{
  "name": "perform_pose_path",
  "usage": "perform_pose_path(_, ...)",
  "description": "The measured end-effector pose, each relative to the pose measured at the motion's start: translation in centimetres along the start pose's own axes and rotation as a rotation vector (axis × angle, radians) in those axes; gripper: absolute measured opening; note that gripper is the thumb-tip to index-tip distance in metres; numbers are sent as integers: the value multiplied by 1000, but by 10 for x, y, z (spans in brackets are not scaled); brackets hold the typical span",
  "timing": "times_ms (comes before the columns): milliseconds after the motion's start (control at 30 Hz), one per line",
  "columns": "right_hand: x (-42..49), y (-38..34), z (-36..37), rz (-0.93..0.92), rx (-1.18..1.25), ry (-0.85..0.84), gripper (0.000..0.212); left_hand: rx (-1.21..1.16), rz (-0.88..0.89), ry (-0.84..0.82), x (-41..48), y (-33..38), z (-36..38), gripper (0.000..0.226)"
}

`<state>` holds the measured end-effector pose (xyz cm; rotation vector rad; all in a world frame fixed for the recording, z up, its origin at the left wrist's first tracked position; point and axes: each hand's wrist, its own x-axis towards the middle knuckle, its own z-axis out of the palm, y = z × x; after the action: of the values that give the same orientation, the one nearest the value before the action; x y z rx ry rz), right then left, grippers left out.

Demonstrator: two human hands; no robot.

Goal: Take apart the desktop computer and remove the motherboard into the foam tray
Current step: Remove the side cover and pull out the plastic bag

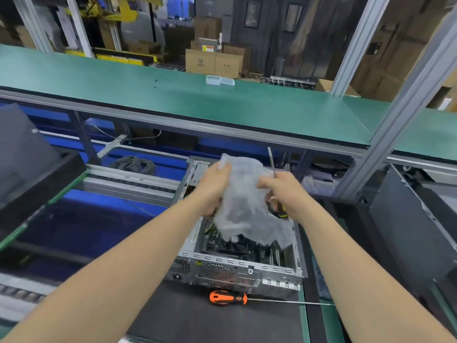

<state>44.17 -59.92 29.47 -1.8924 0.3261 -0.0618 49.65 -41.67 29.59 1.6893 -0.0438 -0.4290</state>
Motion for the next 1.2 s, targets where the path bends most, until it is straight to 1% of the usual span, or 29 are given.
perform_pose_path(33, -3, -4, 12, 10, 47, -69, 24, -40, 13, -138, -5, -3, 7, 42)
perform_pose_path(67, -5, -8, 23, 29, 70, -105, 30, -99, 32, -237, -9, -8, 11, 53)
perform_pose_path(100, -6, -10, 31, 64, 94, -117, 36, -184, 40, -289, -10, -14, 11, 66)
perform_pose_path(133, -8, -12, 36, 108, 145, -127, 36, -258, 44, -298, -9, -21, 10, 74)
perform_pose_path(167, -8, -12, 38, 141, 242, -150, 30, -284, 67, -275, -8, -27, 7, 78)
perform_pose_path(200, -9, -11, 38, 153, 355, -193, 23, -265, 103, -233, -7, -33, 4, 74)
perform_pose_path(233, -8, -9, 35, 143, 428, -221, 22, -247, 124, -203, -4, -38, 1, 66)
perform_pose_path(267, -8, -8, 31, 118, 444, -208, 26, -256, 114, -194, -1, -41, -4, 62)
perform_pose_path(300, -8, -8, 28, 84, 403, -138, 27, -294, 74, -204, 1, -44, -9, 64)
perform_pose_path(367, -7, -2, 20, 53, 221, 114, 22, -366, 2, -253, 5, -47, -22, 62)
perform_pose_path(400, -7, 3, 16, 67, 118, 209, 33, -379, -22, -274, 5, -48, -28, 57)
perform_pose_path(433, -8, 9, 12, 109, 35, 220, 48, -387, -48, -283, 7, -49, -33, 53)
perform_pose_path(467, -11, 15, 10, 160, -18, 163, 58, -385, -68, -267, 8, -51, -36, 49)
perform_pose_path(500, -14, 20, 11, 201, -45, 81, 62, -368, -80, -234, 8, -52, -36, 47)
perform_pose_path(533, -17, 25, 14, 207, -51, 15, 59, -333, -77, -185, 7, -53, -34, 45)
perform_pose_path(567, -19, 28, 19, 178, -46, -4, 54, -272, -69, -115, 5, -54, -30, 43)
perform_pose_path(600, -20, 29, 27, 124, -34, 25, 47, -189, -56, -40, 5, -56, -24, 41)
perform_pose_path(633, -22, 30, 36, 56, -36, 90, 40, -121, -54, 24, 2, -58, -18, 40)
perform_pose_path(667, -23, 31, 46, -12, -86, 173, 35, -78, -59, 48, 0, -58, -12, 41)
perform_pose_path(700, -23, 32, 55, -69, -173, 249, 32, -133, -101, 4, -3, -57, -7, 47)
perform_pose_path(767, -27, 38, 69, -128, -301, 326, 29, -378, -254, -195, -10, -51, 3, 66)
perform_pose_path(800, -30, 42, 73, -139, -279, 312, 28, -439, -282, -272, -14, -48, 5, 74)
perform_pose_path(833, -35, 44, 76, -141, -218, 270, 27, -427, -262, -320, -16, -48, 8, 81)
perform_pose_path(900, -45, 45, 78, -127, -42, 139, 25, -402, -212, -329, -24, -51, 14, 89)
perform_pose_path(967, -54, 46, 76, -92, 164, 5, 26, -437, -216, -324, -34, -55, 16, 75)
perform_pose_path(1000, -59, 46, 74, -52, 276, -55, 31, -444, -227, -302, -39, -58, 16, 69)
perform_pose_path(1067, -67, 49, 70, 39, 433, -143, 43, -455, -230, -263, -51, -64, 12, 67)
perform_pose_path(1133, -75, 51, 67, 61, 485, -207, 41, -470, -197, -212, -66, -69, 9, 66)
perform_pose_path(1200, -84, 48, 65, 36, 503, -282, 35, -482, -155, -105, -83, -71, 6, 63)
